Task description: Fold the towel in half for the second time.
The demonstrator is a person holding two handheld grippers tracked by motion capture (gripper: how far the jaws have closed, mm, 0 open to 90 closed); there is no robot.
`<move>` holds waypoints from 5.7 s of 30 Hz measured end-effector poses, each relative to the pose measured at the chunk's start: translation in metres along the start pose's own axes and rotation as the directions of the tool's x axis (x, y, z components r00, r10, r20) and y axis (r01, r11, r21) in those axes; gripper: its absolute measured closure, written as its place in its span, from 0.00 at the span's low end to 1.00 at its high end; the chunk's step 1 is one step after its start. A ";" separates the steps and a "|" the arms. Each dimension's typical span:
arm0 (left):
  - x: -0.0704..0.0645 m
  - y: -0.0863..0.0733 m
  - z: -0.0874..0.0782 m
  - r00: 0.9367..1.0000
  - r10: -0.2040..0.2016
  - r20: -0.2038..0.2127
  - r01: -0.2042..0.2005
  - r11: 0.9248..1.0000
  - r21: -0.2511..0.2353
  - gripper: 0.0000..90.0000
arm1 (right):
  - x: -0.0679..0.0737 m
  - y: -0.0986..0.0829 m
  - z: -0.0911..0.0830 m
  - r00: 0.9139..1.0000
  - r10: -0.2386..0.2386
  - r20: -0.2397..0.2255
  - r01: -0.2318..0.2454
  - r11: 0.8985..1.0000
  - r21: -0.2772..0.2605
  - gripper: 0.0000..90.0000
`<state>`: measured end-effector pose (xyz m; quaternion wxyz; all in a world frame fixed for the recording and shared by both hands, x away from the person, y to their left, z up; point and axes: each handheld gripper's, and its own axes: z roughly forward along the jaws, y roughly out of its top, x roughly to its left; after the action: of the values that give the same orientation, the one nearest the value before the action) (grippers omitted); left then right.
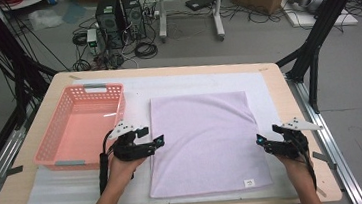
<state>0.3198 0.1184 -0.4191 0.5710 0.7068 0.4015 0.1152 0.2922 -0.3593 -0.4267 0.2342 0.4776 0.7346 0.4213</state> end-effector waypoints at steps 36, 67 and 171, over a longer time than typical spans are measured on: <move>0.068 0.061 0.080 0.993 -0.036 -0.109 0.043 0.997 0.066 0.36 | -0.063 0.060 0.095 0.996 0.066 -0.065 -0.055 0.986 0.157 0.28; 0.090 0.040 0.123 0.923 0.104 -0.371 0.004 0.960 0.280 0.52 | -0.051 0.076 0.141 1.000 0.001 -0.019 0.003 0.973 0.232 0.80; 0.020 -0.010 0.027 0.995 -0.024 -0.093 0.040 0.984 0.172 0.88 | -0.017 0.049 0.045 0.998 0.057 -0.017 -0.055 0.991 0.119 0.59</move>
<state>0.3449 0.1137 -0.4425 0.4900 0.7415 0.4467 0.1025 0.3580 -0.3477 -0.4110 0.1861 0.5067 0.7469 0.3883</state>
